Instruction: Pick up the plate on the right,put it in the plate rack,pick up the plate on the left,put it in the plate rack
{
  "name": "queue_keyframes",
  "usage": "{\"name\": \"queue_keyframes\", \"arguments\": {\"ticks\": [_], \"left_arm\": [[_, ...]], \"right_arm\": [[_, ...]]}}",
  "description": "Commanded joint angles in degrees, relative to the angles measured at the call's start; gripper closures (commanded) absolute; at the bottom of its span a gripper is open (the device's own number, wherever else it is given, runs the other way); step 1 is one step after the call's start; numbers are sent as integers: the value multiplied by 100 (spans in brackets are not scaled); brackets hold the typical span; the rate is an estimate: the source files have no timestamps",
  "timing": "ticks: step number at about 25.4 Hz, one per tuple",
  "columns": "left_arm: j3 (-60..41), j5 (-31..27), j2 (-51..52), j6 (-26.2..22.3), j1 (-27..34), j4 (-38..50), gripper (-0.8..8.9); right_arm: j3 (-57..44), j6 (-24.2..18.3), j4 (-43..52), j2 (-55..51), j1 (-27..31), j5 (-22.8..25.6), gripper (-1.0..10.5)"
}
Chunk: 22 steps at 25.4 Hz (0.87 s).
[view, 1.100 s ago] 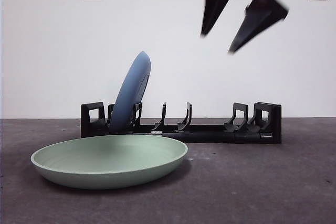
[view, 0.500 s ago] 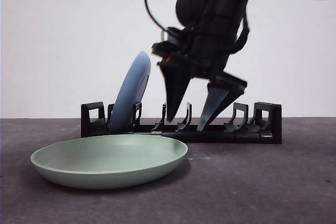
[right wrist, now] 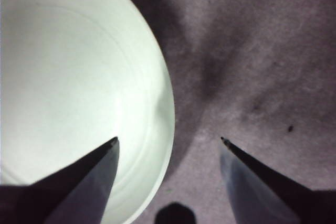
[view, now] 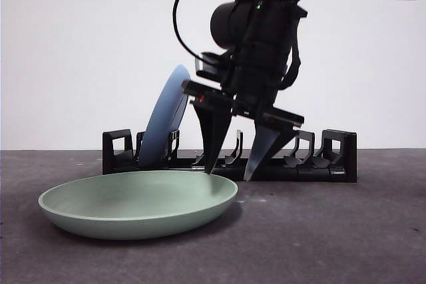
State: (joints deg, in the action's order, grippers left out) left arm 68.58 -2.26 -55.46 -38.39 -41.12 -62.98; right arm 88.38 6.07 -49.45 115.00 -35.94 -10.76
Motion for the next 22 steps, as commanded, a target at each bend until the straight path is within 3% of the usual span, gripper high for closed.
{"name": "queue_keyframes", "arguments": {"ticks": [1, 6, 9, 19, 21, 22], "left_arm": [[-13, -131, -98, -109, -142, -13, 427], [-13, -293, -291, -240, -339, -2, 427], [-13, -380, -409, -280, -409, -7, 427], [-13, -378, -555, -280, -492, -4, 427], [-13, -378, -555, -280, -533, -2, 427], [-13, -378, -555, -280, -551, 0, 427]], "right_arm": [[-55, 59, 31, 166, -11, 11, 631], [-57, 153, 151, 216, -11, 11, 640], [-59, 149, 201, 216, -11, 9, 772], [-343, 195, 385, 229, -11, -33, 794], [-350, 192, 402, 227, -11, -11, 949], [-348, 190, 413, 225, -9, -15, 957]]}}
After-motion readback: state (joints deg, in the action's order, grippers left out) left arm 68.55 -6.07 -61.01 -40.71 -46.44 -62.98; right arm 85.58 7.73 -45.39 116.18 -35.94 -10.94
